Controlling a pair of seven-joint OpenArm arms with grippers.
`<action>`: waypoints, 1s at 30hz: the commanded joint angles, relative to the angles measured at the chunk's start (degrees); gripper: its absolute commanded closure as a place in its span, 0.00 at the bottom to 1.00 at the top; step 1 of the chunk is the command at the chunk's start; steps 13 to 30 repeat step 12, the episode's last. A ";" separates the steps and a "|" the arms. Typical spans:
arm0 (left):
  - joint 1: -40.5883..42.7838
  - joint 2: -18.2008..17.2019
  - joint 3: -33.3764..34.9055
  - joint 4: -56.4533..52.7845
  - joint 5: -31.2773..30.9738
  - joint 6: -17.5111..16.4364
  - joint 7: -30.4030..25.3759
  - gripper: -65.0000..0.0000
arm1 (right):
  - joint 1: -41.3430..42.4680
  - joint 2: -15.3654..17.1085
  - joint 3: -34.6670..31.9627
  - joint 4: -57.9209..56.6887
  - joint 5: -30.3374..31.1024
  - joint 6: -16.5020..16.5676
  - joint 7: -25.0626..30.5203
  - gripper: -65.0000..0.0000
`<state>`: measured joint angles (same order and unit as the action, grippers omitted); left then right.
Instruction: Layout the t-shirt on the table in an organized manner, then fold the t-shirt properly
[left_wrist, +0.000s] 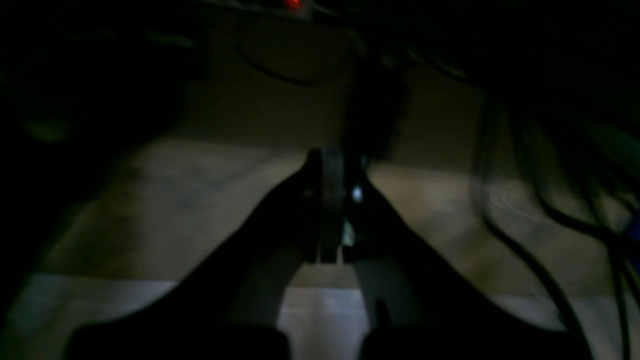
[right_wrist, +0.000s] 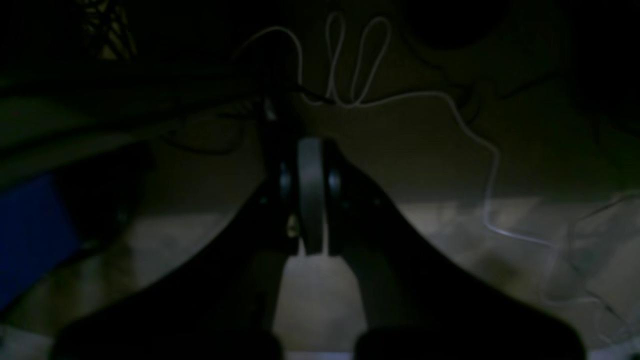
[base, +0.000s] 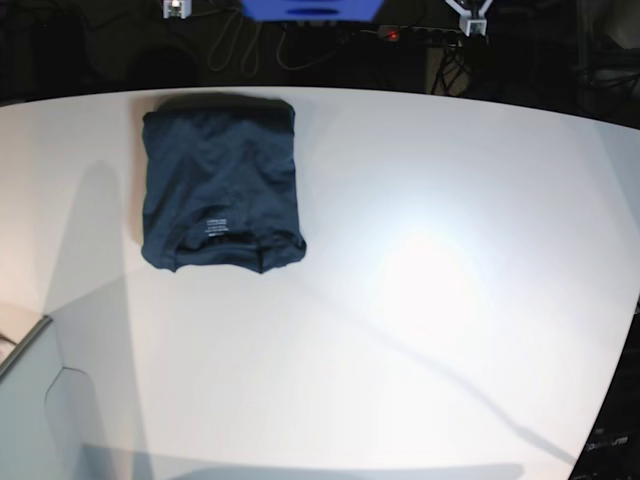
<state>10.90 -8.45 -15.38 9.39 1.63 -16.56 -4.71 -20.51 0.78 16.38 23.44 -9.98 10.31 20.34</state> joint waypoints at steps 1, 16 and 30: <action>-0.30 -0.04 0.74 -0.02 0.09 0.95 -0.08 1.00 | 1.22 1.64 -1.13 -3.44 -0.35 -3.49 2.30 1.00; -5.14 4.10 2.59 -0.29 0.09 6.31 -0.08 1.00 | 10.89 5.95 -9.22 -20.14 -4.40 -33.65 7.93 1.00; -5.14 4.10 2.59 -0.29 0.09 6.31 -0.08 1.00 | 10.89 5.95 -9.22 -20.14 -4.40 -33.65 7.93 1.00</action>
